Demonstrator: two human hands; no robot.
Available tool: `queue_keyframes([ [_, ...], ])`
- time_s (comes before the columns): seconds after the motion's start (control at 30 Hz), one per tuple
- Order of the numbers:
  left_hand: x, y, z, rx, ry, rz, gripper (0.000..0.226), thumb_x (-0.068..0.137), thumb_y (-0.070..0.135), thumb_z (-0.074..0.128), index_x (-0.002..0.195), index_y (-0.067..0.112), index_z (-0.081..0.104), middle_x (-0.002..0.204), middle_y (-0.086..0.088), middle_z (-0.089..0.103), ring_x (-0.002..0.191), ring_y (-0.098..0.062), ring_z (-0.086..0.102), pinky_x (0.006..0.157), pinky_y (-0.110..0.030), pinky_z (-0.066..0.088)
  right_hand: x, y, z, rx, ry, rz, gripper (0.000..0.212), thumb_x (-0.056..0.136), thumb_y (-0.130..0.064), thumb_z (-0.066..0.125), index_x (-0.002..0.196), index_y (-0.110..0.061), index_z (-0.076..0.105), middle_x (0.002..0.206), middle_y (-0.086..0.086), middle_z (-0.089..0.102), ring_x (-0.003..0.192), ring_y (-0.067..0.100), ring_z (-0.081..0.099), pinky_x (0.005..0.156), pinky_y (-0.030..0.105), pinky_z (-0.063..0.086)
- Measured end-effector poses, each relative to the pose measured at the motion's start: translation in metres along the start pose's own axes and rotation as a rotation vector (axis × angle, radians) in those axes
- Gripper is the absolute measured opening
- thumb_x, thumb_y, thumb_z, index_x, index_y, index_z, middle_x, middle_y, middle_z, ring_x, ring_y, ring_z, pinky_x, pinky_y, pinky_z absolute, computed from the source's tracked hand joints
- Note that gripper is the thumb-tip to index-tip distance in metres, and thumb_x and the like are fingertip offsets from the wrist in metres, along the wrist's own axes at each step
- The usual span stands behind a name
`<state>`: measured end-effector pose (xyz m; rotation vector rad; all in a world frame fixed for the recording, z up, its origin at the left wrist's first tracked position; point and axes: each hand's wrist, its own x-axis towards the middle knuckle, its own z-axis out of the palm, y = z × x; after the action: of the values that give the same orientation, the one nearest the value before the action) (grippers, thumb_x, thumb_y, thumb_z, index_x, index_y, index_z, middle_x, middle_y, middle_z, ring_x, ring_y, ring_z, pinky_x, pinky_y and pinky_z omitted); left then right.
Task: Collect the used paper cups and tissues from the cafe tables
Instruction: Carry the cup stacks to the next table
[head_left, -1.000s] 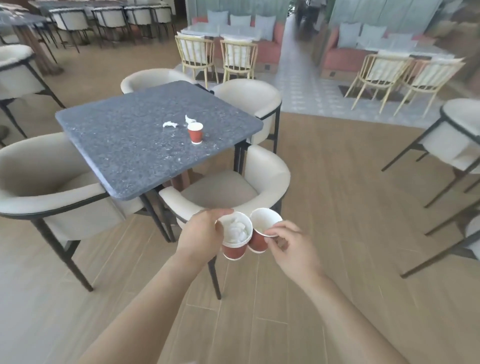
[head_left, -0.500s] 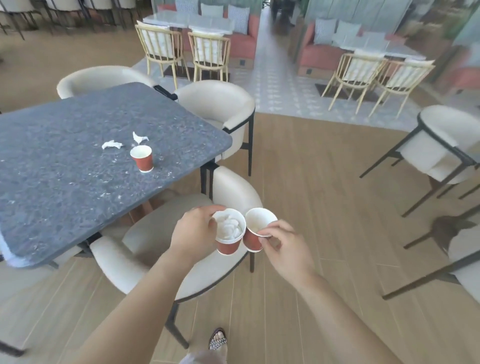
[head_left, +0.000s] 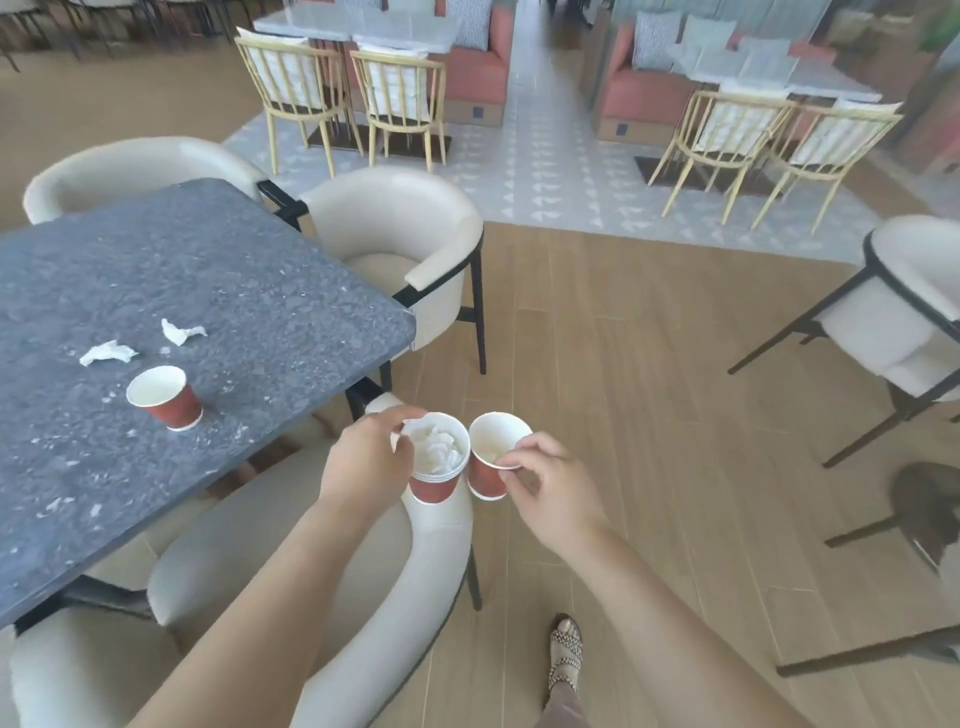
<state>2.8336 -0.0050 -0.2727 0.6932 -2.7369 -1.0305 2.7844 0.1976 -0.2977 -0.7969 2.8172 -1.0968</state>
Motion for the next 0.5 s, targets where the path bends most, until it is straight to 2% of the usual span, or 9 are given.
queue_keyframes([
  [0.07, 0.025, 0.017, 0.018, -0.003, 0.045, -0.039, 0.04, 0.087, 0.011, 0.047, 0.115, 0.036, 0.06, 0.111, 0.006, 0.063, 0.085, -0.011, 0.051, 0.076, -0.024, 0.037, 0.036, 0.024, -0.008, 0.015, -0.032, -0.016, 0.012, 0.086, -0.019, 0.06, 0.092, -0.023, 0.07, 0.096, -0.016, 0.053, 0.08, 0.003, 0.053, 0.059, 0.009, 0.033],
  [0.13, 0.049, 0.036, 0.036, -0.003, 0.073, -0.08, 0.04, 0.087, 0.01, 0.047, 0.117, 0.035, 0.06, 0.113, 0.005, 0.063, 0.089, -0.014, 0.055, 0.078, -0.025, 0.039, 0.07, 0.049, -0.021, 0.033, -0.073, -0.038, 0.013, 0.086, -0.018, 0.06, 0.092, -0.022, 0.071, 0.098, -0.012, 0.055, 0.082, 0.003, 0.054, 0.061, 0.007, 0.033],
  [0.3, 0.105, 0.084, 0.078, 0.022, 0.112, -0.203, 0.043, 0.086, 0.012, 0.042, 0.116, 0.037, 0.059, 0.11, 0.007, 0.065, 0.088, -0.015, 0.059, 0.075, -0.027, 0.045, 0.14, 0.108, -0.053, 0.039, -0.136, -0.118, 0.012, 0.084, -0.012, 0.062, 0.09, -0.017, 0.071, 0.097, -0.006, 0.058, 0.082, 0.012, 0.058, 0.064, 0.016, 0.037],
  [0.4, 0.13, 0.107, 0.101, -0.041, 0.132, -0.248, 0.044, 0.086, 0.009, 0.042, 0.116, 0.035, 0.059, 0.111, 0.006, 0.064, 0.088, -0.012, 0.055, 0.07, -0.025, 0.042, 0.176, 0.134, -0.067, 0.04, -0.166, -0.154, 0.013, 0.084, -0.01, 0.062, 0.089, -0.016, 0.071, 0.097, -0.004, 0.059, 0.083, 0.014, 0.06, 0.068, 0.022, 0.044],
  [0.5, 0.152, 0.118, 0.114, -0.066, 0.151, -0.275, 0.043, 0.086, 0.01, 0.044, 0.116, 0.036, 0.058, 0.108, 0.006, 0.064, 0.086, -0.012, 0.055, 0.067, -0.025, 0.044, 0.208, 0.151, -0.073, 0.057, -0.188, -0.177, 0.011, 0.083, -0.009, 0.063, 0.088, -0.015, 0.072, 0.096, -0.003, 0.059, 0.082, 0.014, 0.059, 0.066, 0.02, 0.041],
])
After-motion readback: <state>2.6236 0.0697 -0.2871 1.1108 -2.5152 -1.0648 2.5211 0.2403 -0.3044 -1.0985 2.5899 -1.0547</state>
